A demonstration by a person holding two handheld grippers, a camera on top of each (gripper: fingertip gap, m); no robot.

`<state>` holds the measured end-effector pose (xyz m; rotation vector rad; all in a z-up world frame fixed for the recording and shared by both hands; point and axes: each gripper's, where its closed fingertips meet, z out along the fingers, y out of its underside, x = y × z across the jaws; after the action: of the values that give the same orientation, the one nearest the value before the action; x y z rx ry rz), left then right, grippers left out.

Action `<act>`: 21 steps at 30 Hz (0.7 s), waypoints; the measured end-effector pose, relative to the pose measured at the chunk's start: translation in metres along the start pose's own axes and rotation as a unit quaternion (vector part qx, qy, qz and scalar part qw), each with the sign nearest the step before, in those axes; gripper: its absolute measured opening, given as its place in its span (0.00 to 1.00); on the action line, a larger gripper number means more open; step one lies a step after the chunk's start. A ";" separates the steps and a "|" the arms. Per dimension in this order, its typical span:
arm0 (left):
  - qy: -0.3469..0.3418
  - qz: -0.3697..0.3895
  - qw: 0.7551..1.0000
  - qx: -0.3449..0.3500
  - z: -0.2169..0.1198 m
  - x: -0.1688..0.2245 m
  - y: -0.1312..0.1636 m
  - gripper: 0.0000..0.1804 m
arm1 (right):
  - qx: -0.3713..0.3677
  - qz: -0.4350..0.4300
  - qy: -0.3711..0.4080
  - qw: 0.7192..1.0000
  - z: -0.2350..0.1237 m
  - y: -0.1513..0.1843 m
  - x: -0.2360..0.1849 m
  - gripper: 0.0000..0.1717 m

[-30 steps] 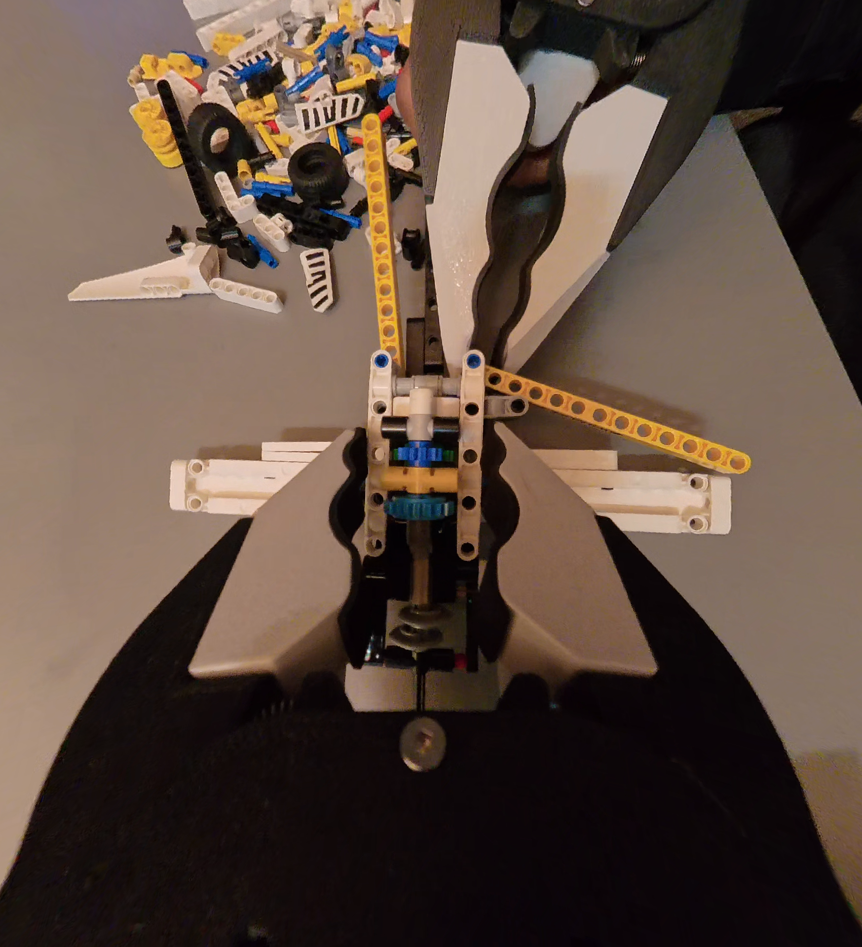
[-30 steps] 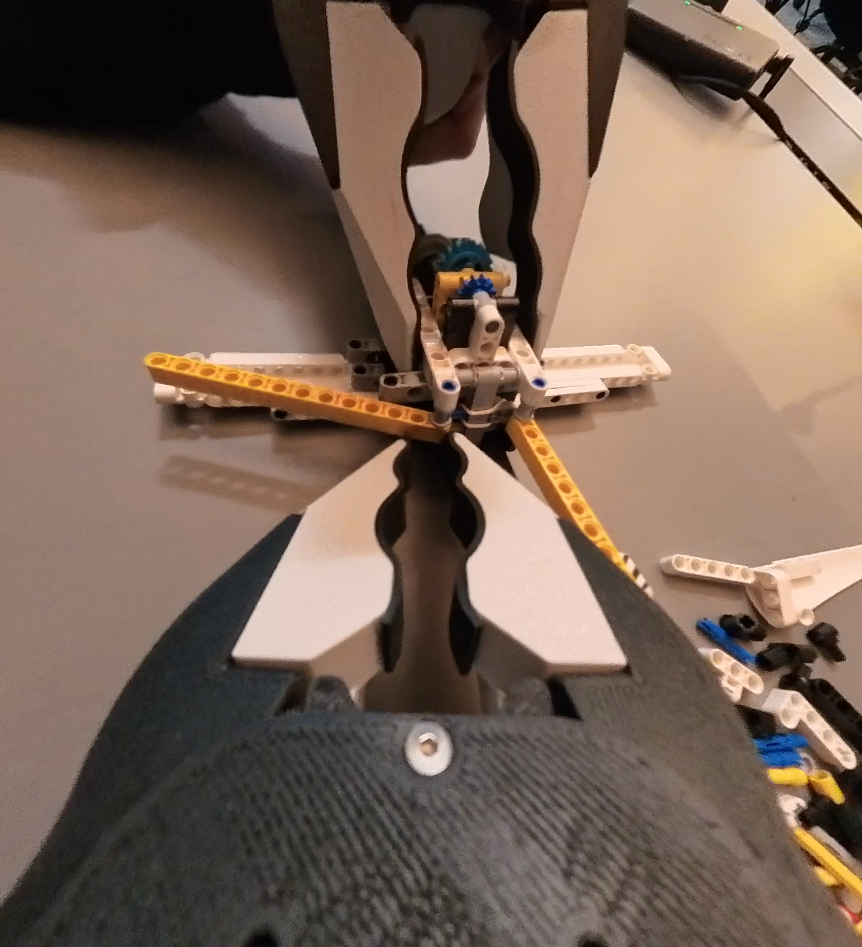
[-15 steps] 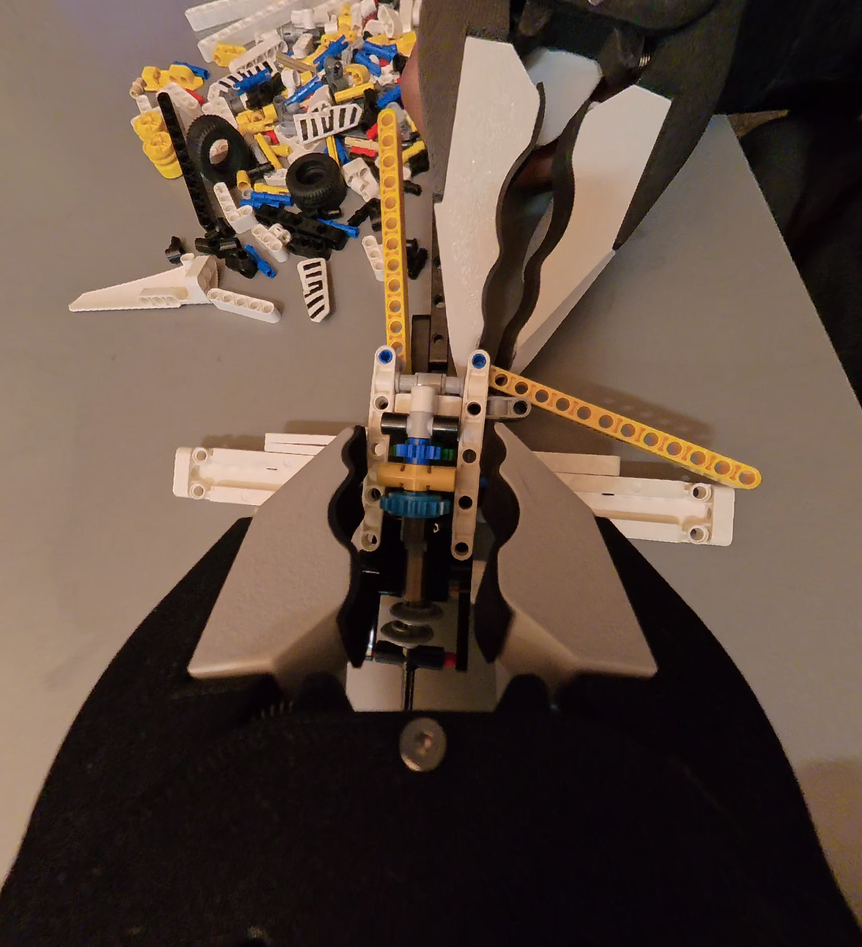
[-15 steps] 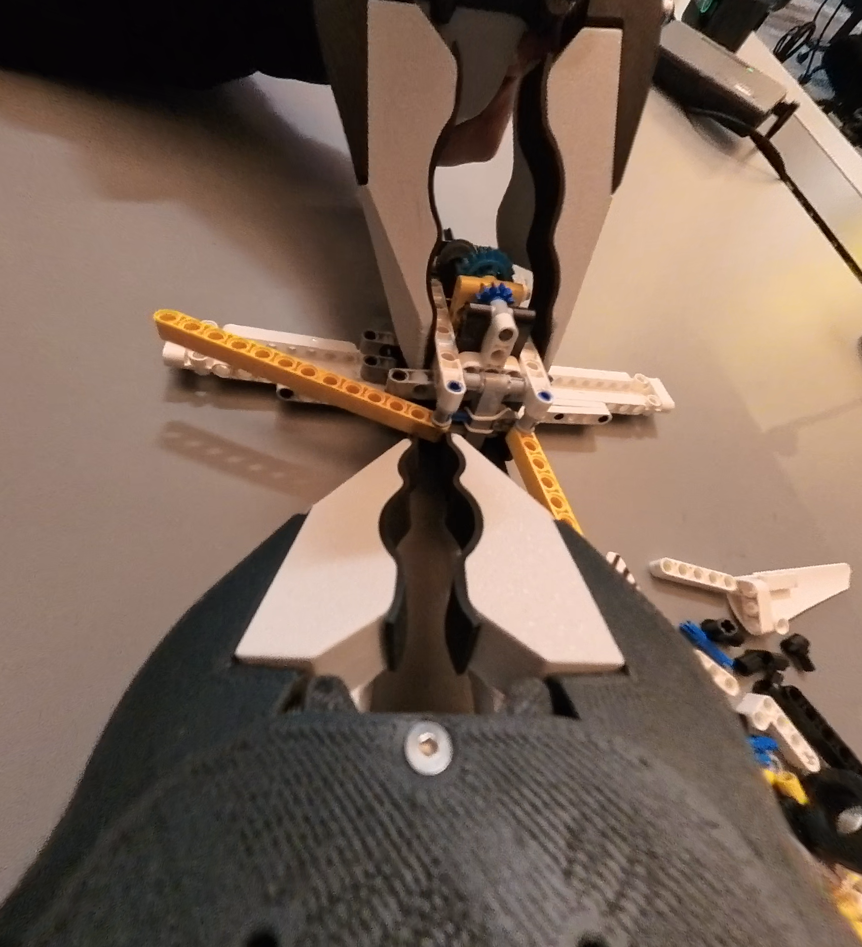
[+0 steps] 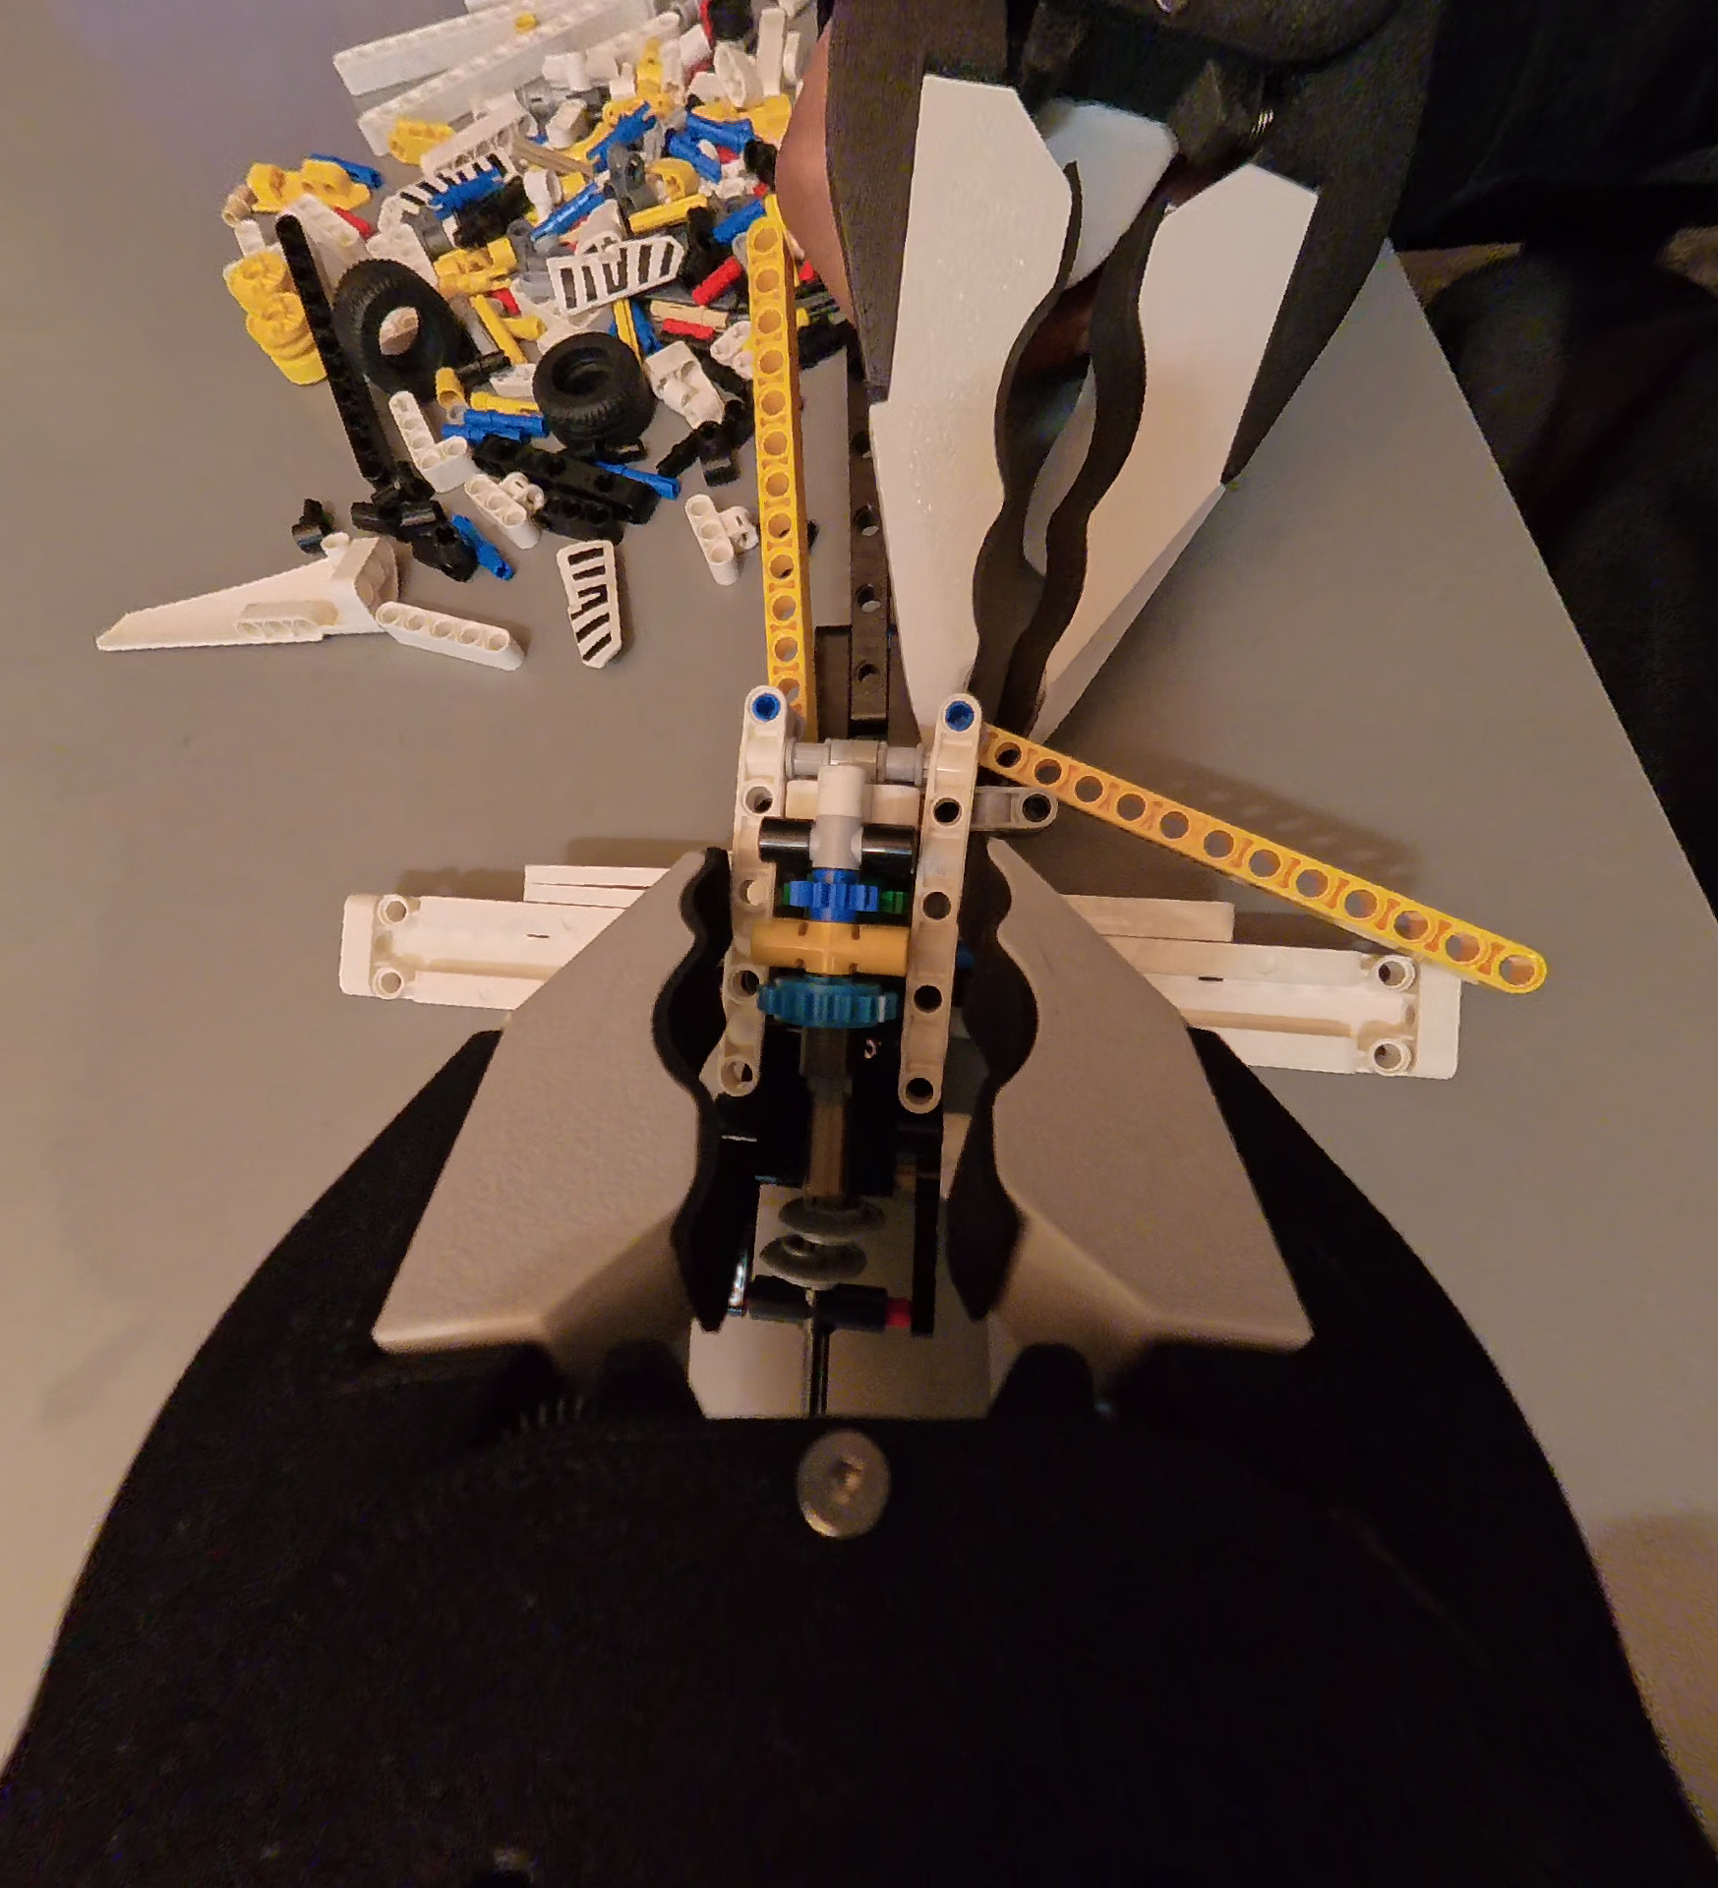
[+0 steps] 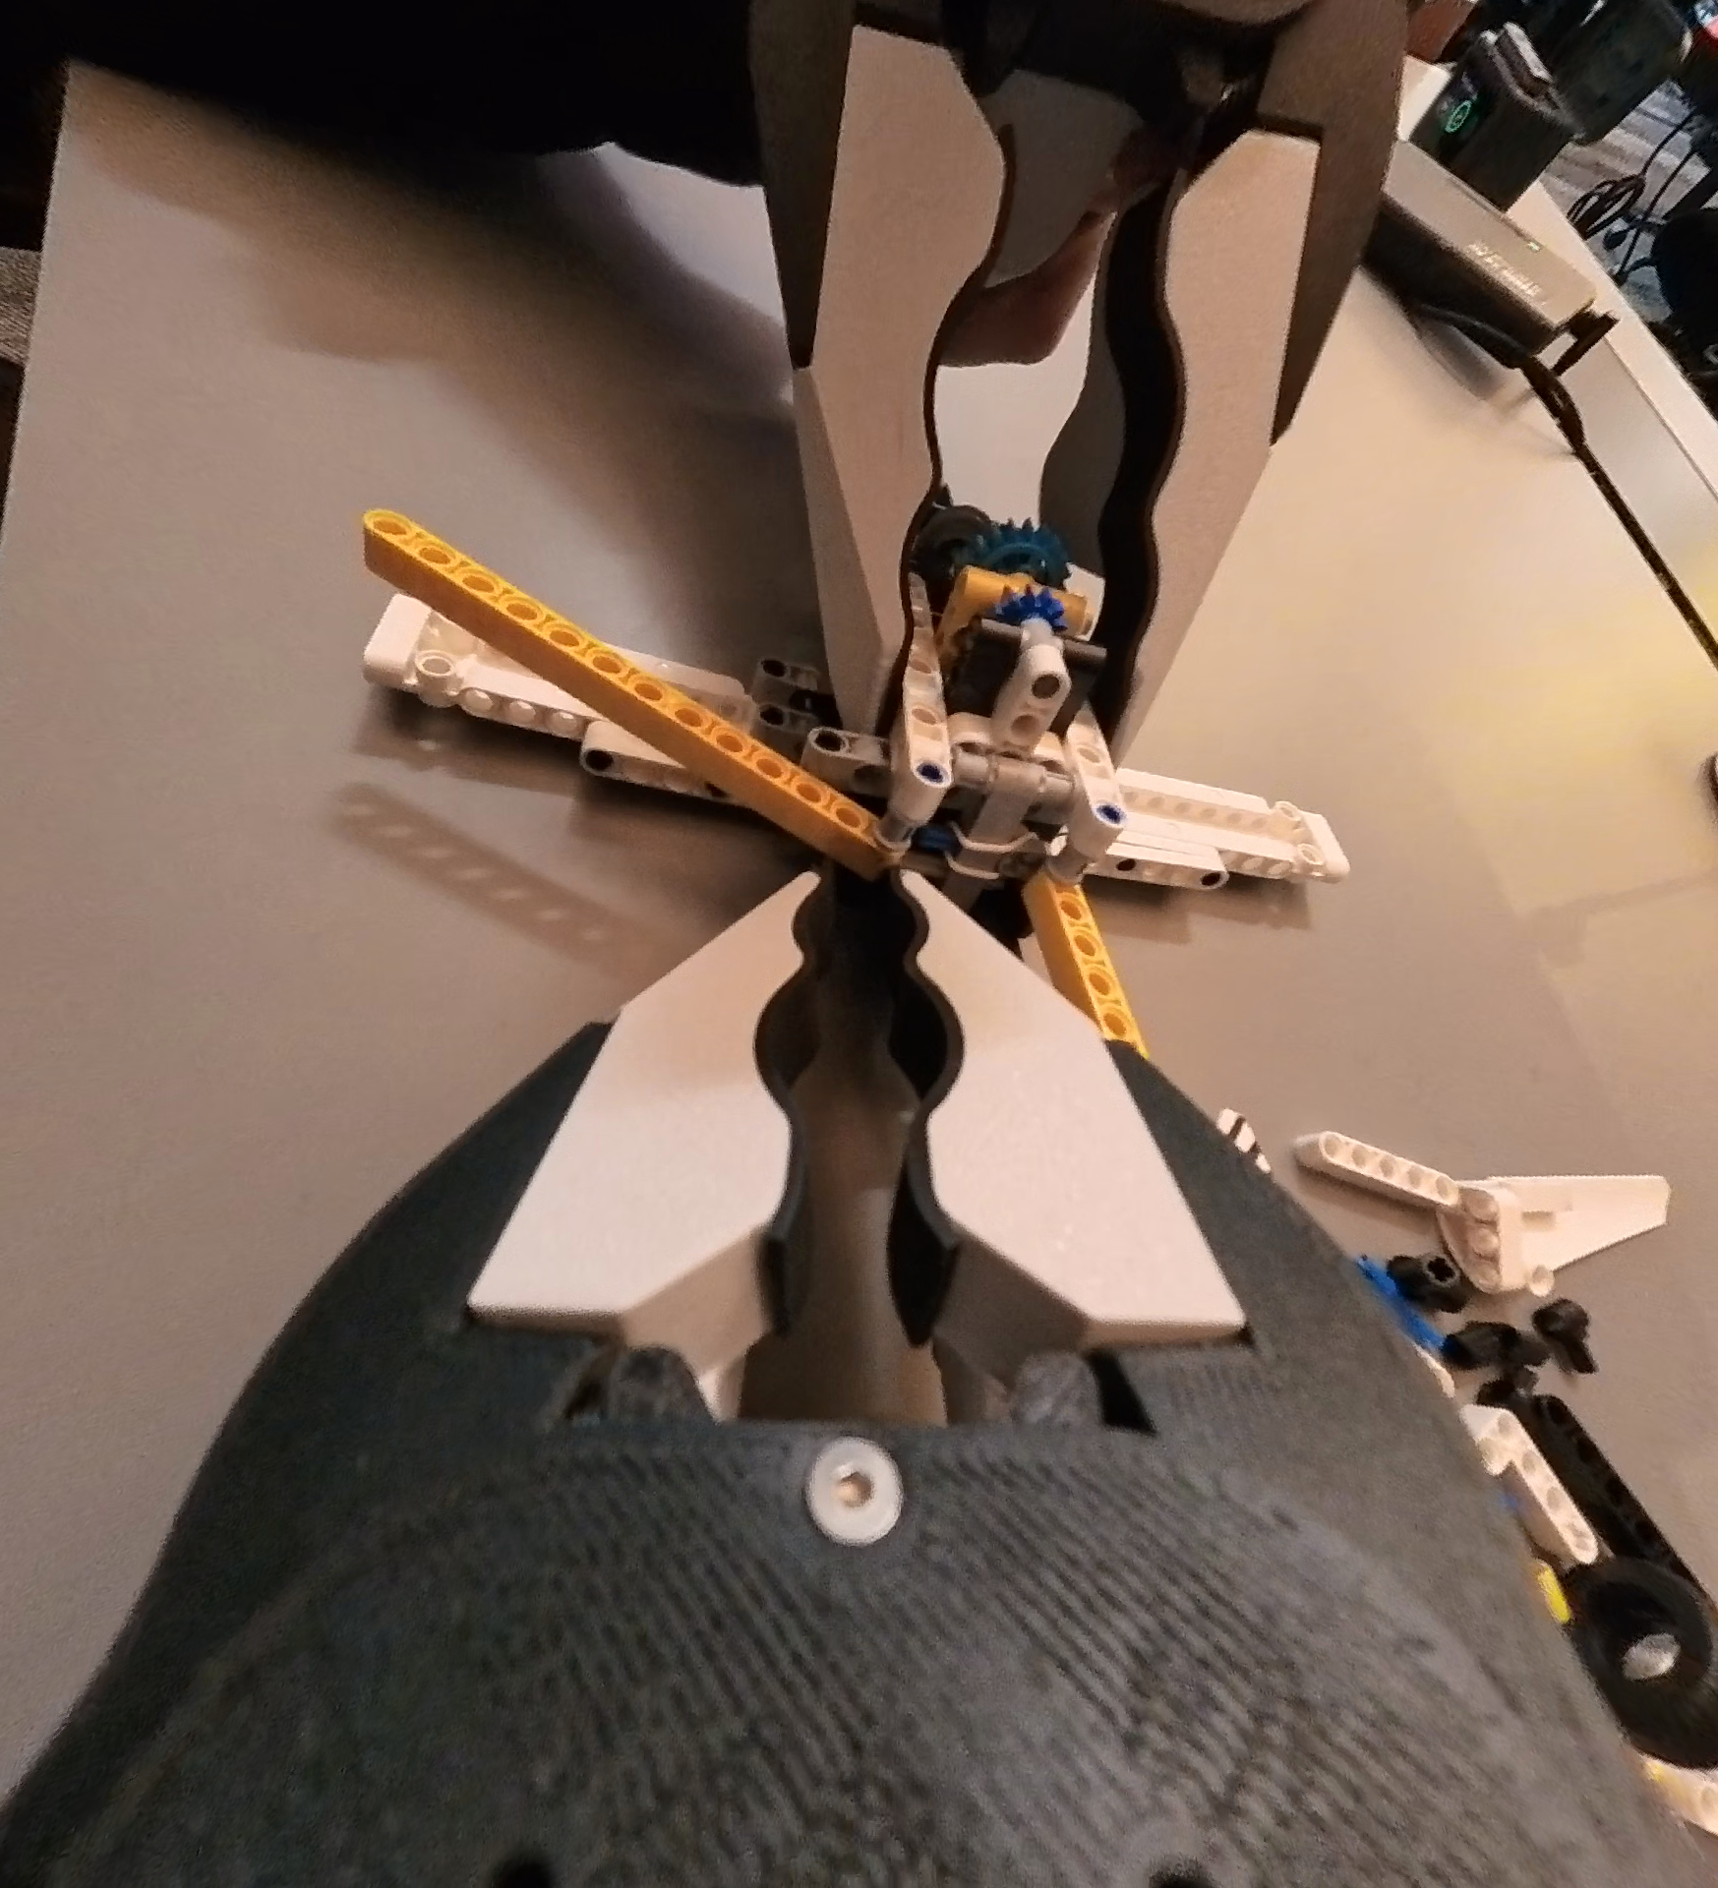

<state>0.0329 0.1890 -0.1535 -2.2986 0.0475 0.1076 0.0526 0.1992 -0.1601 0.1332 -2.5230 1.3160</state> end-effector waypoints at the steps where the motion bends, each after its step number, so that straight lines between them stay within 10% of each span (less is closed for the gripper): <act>1: 0.000 0.000 1.000 0.001 0.000 0.000 0.000 0.25 | 0.001 0.002 -0.002 1.000 0.000 0.000 0.000 0.03; 21: -0.010 -0.016 1.000 0.025 -0.003 -0.001 0.000 0.25 | 0.000 -0.036 0.119 0.992 -0.015 -0.005 0.009 0.02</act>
<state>0.0319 0.1864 -0.1516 -2.2463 0.0034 0.1125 0.0480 0.2089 -0.1459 0.0617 -2.2973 1.2255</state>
